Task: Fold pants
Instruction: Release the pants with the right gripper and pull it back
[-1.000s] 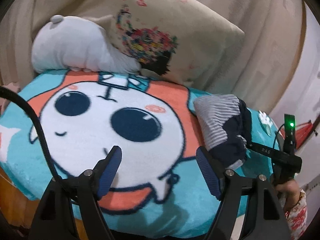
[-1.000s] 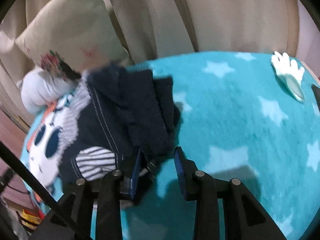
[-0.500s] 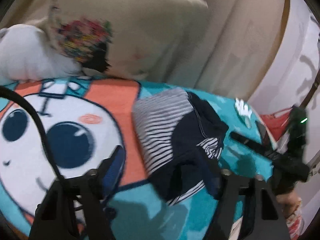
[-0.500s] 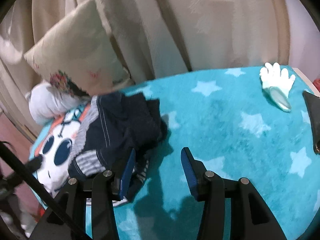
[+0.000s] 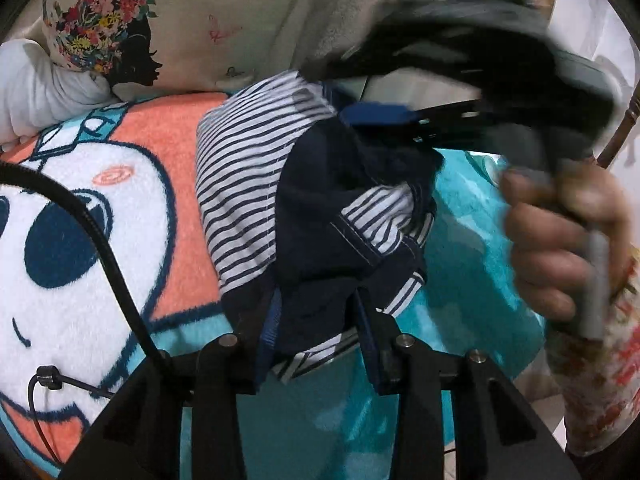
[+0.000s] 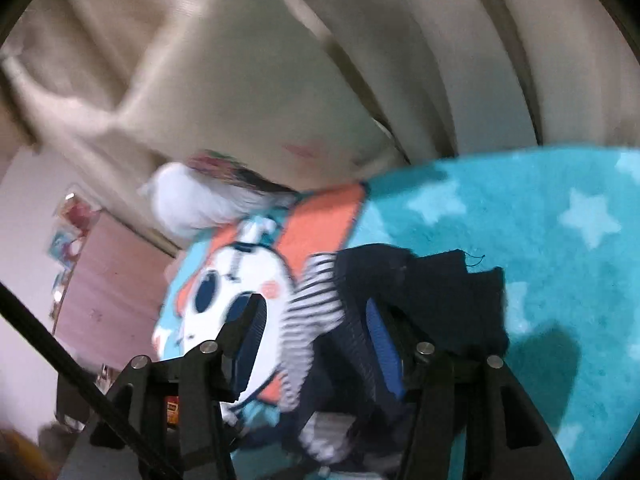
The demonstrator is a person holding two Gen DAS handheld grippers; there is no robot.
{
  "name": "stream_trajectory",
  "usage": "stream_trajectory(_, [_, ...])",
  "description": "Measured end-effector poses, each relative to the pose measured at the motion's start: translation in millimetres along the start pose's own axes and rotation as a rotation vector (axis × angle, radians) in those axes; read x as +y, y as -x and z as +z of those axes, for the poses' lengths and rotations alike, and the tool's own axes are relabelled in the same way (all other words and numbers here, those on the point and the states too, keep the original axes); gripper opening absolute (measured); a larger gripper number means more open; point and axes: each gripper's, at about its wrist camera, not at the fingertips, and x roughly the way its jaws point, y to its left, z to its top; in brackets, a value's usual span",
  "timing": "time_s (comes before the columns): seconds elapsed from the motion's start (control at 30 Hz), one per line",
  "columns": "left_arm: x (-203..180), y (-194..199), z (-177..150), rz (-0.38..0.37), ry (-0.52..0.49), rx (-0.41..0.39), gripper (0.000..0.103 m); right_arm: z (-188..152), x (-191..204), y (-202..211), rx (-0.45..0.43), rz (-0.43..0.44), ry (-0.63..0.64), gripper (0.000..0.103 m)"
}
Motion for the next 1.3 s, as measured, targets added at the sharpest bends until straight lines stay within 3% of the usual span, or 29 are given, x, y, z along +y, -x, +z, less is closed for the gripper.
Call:
stream_trajectory(0.1, [-1.0,4.9,-3.9,-0.004,-0.017,0.003,0.036,8.3,-16.3,-18.9,-0.023,-0.177,-0.014,0.055])
stream_trajectory(0.2, [5.5,20.5,-7.0,-0.053,-0.005,-0.002,0.039,-2.2,-21.1,0.8,-0.091,-0.114,-0.054,0.056])
stream_trajectory(0.23, [8.7,28.1,-7.7,-0.066,0.004,-0.013,0.039,-8.6,-18.8,17.3,-0.135,-0.120,-0.043,0.059])
stream_trajectory(0.3, [13.0,42.1,-7.8,-0.068,0.015,-0.052,0.044,-19.5,-14.8,40.8,-0.197,-0.180,-0.008,0.077])
stream_trajectory(0.33, [17.2,52.4,-8.5,-0.055,0.023,-0.082,0.046,-26.7,-14.0,53.7,-0.234,-0.214,0.009,0.078])
stream_trajectory(0.4, [29.3,73.5,-10.5,-0.023,0.054,-0.147,0.056,-37.0,-17.6,67.9,-0.239,-0.238,0.017,0.078])
stream_trajectory(0.53, [51.9,106.7,-14.7,0.052,0.116,-0.245,0.058,-54.2,-27.2,75.2,-0.225,-0.238,-0.007,0.078])
stream_trajectory(0.73, [85.1,147.1,-16.9,0.134,0.209,-0.357,0.067,-66.4,-35.0,54.8,-0.195,-0.207,-0.063,0.078])
stream_trajectory(0.97, [99.5,144.6,-24.0,0.146,0.242,-0.338,0.068,-74.6,-30.9,44.7,-0.211,-0.203,-0.075,0.078])
stream_trajectory(1.3, [80.1,114.0,-24.1,0.216,0.155,-0.267,0.068,-88.8,-30.3,43.4,-0.210,-0.220,-0.075,0.078])
